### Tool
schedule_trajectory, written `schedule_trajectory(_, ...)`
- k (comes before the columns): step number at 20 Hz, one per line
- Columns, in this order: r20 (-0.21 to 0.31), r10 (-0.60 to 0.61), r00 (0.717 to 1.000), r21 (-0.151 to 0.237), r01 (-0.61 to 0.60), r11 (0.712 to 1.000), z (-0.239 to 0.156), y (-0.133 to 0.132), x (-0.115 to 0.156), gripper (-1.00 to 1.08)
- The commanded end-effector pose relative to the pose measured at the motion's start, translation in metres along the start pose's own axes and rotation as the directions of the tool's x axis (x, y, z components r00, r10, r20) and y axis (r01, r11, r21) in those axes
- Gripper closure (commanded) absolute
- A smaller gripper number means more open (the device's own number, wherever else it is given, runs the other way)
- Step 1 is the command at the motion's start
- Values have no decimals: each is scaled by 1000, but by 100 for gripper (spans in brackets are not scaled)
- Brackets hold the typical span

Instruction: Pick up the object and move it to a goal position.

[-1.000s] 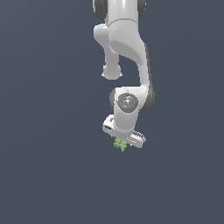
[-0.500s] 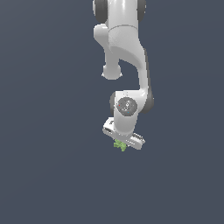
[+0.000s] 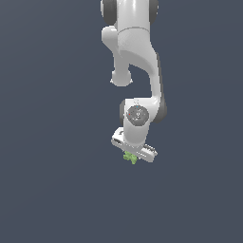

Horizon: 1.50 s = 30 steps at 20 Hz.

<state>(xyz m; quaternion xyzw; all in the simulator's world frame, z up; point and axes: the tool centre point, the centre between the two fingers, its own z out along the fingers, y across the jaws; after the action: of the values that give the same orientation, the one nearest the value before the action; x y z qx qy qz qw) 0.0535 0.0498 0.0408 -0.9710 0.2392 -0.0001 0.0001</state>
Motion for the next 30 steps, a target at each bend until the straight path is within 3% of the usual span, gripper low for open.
schedule_trajectory(1, 0, 0, 1000, 0, 0, 1000, 0, 2, 0, 108)
schedule_trajectory(13, 0, 0, 1000, 0, 0, 1000, -6, 41, -12, 108)
schedule_trajectory(30, 0, 1, 1000, 0, -1, 1000, -29, 179, -48, 108)
